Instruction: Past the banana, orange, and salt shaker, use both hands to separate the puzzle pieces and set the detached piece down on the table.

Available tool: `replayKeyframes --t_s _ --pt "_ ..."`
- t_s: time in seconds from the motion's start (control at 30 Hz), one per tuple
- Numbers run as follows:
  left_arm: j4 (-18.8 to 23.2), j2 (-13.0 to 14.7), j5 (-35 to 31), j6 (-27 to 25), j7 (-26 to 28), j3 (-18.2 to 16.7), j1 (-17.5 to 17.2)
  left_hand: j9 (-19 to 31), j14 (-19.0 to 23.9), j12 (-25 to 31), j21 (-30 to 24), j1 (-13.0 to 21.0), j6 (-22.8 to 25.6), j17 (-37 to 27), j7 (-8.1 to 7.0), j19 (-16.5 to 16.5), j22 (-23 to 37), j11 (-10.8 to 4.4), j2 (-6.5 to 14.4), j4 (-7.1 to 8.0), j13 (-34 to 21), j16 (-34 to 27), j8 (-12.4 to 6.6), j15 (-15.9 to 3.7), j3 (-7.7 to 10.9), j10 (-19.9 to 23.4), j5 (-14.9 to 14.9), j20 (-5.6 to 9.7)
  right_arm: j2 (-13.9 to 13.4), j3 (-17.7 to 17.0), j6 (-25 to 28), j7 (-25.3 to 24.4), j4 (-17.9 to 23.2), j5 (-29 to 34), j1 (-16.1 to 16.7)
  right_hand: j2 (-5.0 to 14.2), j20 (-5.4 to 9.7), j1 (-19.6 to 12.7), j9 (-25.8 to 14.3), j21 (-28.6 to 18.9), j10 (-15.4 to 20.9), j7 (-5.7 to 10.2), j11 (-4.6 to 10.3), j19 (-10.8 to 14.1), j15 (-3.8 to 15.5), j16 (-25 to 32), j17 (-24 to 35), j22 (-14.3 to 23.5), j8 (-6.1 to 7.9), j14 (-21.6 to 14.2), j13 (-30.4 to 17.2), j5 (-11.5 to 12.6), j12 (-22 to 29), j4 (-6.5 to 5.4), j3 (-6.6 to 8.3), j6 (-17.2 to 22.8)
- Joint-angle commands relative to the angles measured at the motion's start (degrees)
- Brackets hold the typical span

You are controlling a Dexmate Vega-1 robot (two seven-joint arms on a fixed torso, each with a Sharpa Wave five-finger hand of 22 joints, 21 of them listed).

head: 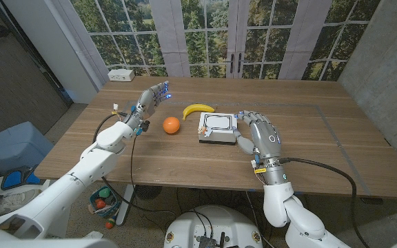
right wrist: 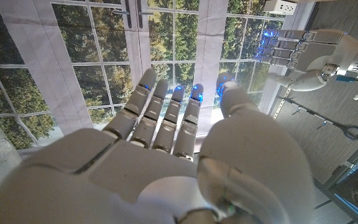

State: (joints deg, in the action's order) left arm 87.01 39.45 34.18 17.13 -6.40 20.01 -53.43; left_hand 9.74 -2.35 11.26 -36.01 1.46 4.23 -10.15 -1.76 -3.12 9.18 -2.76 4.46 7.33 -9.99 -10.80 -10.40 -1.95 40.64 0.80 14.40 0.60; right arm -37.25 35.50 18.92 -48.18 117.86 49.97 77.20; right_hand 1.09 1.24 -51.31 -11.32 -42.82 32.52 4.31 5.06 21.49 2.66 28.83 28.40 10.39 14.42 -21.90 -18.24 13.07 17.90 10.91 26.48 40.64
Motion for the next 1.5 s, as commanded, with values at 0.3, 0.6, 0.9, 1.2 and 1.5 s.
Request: replayKeyframes --t_s 0.3,0.6,0.9,1.2,1.5 --pt "0.92 0.29 -0.14 0.60 0.75 -0.61 -1.09 0.09 0.06 -0.11 0.40 0.34 0.73 0.01 -0.29 0.38 0.35 0.00 3.12 -0.28 -0.18 0.04 -0.15 -0.66 0.06 0.12 -0.08 -0.18 -1.16 3.96 0.07 0.50 -4.06 3.85 -3.81 -0.29 0.49 -2.37 -0.30 -0.50 -0.43 0.39 0.94 0.67 8.87 0.48 0.37 0.17 0.54 0.84 -0.14 -1.07 -0.33 -0.73 -0.98 1.83" --pt "0.31 0.21 0.30 0.85 0.40 -0.82 -1.17 0.09 0.01 -0.15 0.68 0.24 0.80 -0.02 -0.52 0.55 0.36 0.04 3.07 -0.23 -0.18 0.06 -0.11 -0.66 0.00 0.07 -0.13 -0.20 -0.70 5.57 -0.12 0.53 -6.37 4.69 -5.74 -0.22 1.05 -5.41 -0.31 -0.72 -0.14 1.21 2.06 0.84 9.57 0.64 0.37 0.17 0.55 0.92 -0.27 -1.39 -0.32 -0.24 -0.91 2.43" --pt "-1.20 -0.32 1.20 1.70 -1.03 -0.82 -0.74 0.08 -0.07 -0.19 1.06 0.11 0.83 0.00 -0.92 0.56 0.36 0.02 2.47 -0.36 -0.19 0.12 -0.06 -0.73 -0.28 -0.03 -0.25 -0.15 0.02 7.17 0.99 0.73 -9.55 5.72 -7.85 -0.72 1.19 -6.16 -0.32 -0.86 -0.16 1.53 2.22 0.96 9.75 0.69 0.42 0.16 0.52 1.22 -0.24 -1.82 -0.47 -0.44 -1.52 2.72" --pt "-1.18 -0.42 1.30 1.78 -0.87 -0.96 -0.73 0.08 -0.11 -0.20 1.32 0.05 0.90 0.00 -1.00 0.63 0.37 0.13 2.30 -0.40 -0.19 0.14 -0.04 -0.72 -0.39 -0.07 -0.30 -0.15 0.04 8.63 -0.39 0.20 -11.39 5.54 -9.88 -0.53 1.75 -9.11 -0.34 -1.01 -0.07 2.42 3.20 0.88 9.94 0.46 0.24 0.15 0.65 1.49 -0.31 -1.86 -0.59 -0.23 -1.25 3.57" --pt "-1.28 -0.55 1.53 1.76 -1.14 -0.92 -0.54 0.08 -0.06 -0.17 1.56 0.01 0.95 0.00 -1.01 0.76 0.38 0.05 2.29 -0.40 -0.19 0.12 -0.02 -0.72 -0.44 0.01 -0.33 -0.17 0.03 9.48 -1.12 0.41 -12.94 4.78 -10.98 -0.80 1.89 -9.78 -0.35 -1.07 -0.35 2.43 3.12 0.85 9.85 0.27 0.14 0.14 0.67 1.76 -0.32 -1.97 -0.79 -0.38 -1.46 3.86"
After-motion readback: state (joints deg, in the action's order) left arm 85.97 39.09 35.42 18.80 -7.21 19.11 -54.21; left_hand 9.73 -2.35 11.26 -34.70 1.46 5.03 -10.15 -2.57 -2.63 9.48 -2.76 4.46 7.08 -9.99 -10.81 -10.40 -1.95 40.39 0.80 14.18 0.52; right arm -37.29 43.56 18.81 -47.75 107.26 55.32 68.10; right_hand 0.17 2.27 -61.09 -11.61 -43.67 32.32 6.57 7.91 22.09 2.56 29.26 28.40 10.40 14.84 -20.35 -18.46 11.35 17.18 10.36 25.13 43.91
